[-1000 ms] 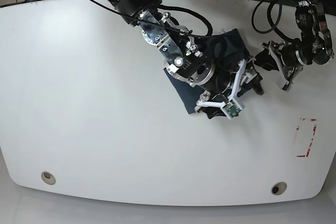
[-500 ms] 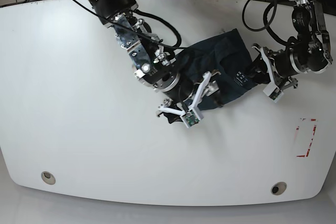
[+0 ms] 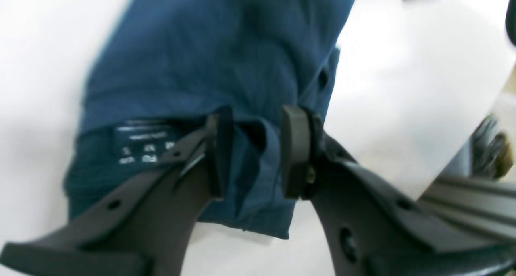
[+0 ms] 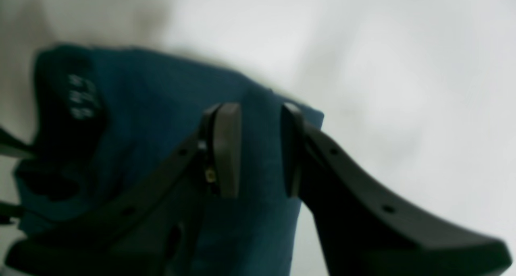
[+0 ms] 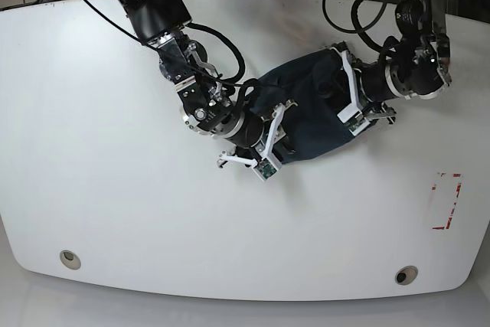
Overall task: Layout the t-shirt on the table in an organized manner, then fold the t-shirt properly
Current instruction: 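Hold the bundle with both grippers and rotate it upright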
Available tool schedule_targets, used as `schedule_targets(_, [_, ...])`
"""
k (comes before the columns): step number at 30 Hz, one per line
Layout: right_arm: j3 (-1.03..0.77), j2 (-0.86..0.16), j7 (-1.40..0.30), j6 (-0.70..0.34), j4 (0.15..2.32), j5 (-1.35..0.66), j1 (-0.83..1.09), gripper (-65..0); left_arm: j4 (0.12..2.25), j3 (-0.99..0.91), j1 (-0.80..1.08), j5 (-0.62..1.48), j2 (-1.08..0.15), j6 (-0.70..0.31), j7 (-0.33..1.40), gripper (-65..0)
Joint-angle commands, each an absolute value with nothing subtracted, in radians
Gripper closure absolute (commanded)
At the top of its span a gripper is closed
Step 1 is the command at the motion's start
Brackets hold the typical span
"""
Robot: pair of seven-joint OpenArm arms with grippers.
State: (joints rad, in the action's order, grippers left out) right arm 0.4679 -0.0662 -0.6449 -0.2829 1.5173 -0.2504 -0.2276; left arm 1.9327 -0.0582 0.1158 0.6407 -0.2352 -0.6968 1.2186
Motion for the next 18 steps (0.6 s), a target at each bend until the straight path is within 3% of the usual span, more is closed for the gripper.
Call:
schedule_targets(1, [0.464, -0.061, -0.553, -0.302, 1.477, -0.260, -0.249, -15.9, 1.937, -0.042, 0.102, 0.605, -0.209, -0.698, 1.194, -18.5])
schedule_targets(8, [0.464, -0.111, -0.398, -0.329, 1.322, -0.260, -0.246, -15.9, 1.793, -0.021, 0.101, 0.458, -0.188, -0.698, 1.191, -18.5])
schedule_targets(18, [0.461, -0.240, -0.338, -0.334, 1.333, -0.269, -0.177, -15.9, 1.581, -0.012, 0.053, 0.423, -0.246, -0.698, 1.110, -18.6])
